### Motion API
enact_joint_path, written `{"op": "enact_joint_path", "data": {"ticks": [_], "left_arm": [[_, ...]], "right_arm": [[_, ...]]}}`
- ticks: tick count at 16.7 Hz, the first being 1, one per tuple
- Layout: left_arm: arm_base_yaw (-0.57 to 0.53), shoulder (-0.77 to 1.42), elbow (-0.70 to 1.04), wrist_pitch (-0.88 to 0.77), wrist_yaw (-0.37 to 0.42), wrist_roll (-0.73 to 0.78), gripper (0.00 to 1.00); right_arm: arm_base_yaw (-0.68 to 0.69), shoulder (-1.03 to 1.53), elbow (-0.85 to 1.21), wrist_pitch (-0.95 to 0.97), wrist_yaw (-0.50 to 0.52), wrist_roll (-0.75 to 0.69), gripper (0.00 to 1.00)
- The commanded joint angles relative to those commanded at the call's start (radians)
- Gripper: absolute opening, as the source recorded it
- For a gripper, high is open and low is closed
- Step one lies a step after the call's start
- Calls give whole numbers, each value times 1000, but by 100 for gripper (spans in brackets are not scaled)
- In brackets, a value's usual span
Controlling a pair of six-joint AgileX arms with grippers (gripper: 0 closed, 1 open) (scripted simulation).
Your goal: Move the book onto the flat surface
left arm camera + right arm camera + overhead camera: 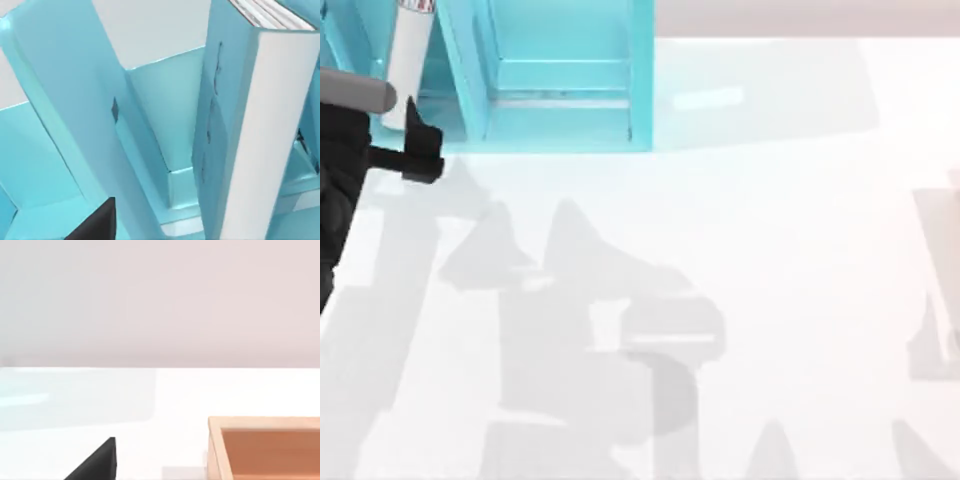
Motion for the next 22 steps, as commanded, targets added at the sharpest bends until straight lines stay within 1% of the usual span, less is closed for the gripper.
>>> {"op": "enact_joint_path", "data": {"ticks": [4,8,13,15,17,22], "left_arm": [[-16,259,91,158,-16,46,100],[-22,348,128,220,-22,61,100],[-17,347,126,217,-21,60,100],[-16,369,163,203,-16,61,100],[-12,411,236,174,-11,62,100],[4,543,481,64,7,63,100]], "right_arm": [[0,0,0,0,0,0,100],[0,0,0,0,0,0,100],[0,0,0,0,0,0,100],[0,0,0,0,0,0,100],[0,0,0,0,0,0,100],[0,0,0,0,0,0,100]]}}
